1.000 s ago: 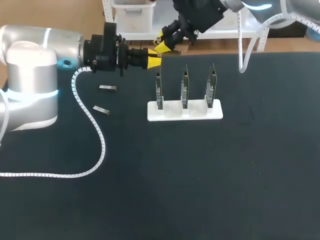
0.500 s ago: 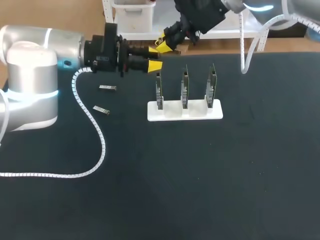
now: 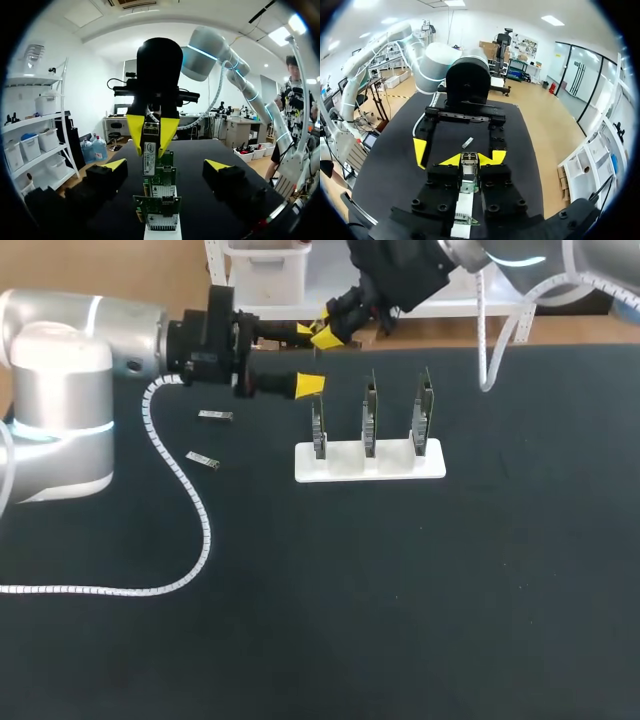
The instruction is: Pick up the optical module with the left hand, and insert it into the network port with the right hand.
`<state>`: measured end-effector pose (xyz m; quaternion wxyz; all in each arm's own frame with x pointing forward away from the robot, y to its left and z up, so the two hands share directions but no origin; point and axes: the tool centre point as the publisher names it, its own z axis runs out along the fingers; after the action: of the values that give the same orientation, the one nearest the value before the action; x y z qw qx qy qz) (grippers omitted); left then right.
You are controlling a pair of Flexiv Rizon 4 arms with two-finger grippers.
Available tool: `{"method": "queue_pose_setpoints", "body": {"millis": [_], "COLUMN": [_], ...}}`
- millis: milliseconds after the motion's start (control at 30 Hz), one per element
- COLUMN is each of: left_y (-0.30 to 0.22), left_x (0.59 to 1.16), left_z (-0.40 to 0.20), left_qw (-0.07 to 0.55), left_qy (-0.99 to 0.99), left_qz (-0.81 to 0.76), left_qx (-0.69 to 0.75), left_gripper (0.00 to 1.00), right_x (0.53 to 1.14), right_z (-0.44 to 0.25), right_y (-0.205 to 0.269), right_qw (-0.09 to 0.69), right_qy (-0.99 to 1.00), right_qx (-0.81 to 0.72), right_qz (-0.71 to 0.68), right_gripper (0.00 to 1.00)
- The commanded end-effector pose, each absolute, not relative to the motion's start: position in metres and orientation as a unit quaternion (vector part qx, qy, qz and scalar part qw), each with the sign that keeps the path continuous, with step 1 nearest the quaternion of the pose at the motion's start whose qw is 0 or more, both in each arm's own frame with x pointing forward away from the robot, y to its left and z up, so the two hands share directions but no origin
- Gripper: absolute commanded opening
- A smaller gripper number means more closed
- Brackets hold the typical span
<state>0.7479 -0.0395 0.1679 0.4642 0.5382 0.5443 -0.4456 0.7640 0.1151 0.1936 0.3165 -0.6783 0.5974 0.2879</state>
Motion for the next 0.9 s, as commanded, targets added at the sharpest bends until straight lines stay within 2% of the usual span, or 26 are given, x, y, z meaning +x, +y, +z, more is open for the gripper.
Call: {"method": "queue_pose_setpoints", "body": {"millis": [33,633,900], "left_y": [-0.033,-0.014,0.012], "left_x": [0.749,0.754,0.769], "left_z": [0.172,0.167,0.163], "left_qw": [0.453,0.395,0.384], "left_qy": [0.558,0.574,0.597], "left_qz": [-0.416,-0.355,-0.339], "left_qx": [0.558,0.624,0.618], "left_gripper": [1.0,1.0,1.0], "right_x": [0.764,0.761,0.76], "right_z": [0.193,0.189,0.187], "right_y": [0.116,0.118,0.119], "right_qw": [0.312,0.308,0.3], "right_qy": [0.6,0.602,0.609], "right_qx": [-0.678,-0.677,-0.673], "right_qz": [0.287,0.291,0.292], "right_gripper": [0.0,0.0,0.0]}}
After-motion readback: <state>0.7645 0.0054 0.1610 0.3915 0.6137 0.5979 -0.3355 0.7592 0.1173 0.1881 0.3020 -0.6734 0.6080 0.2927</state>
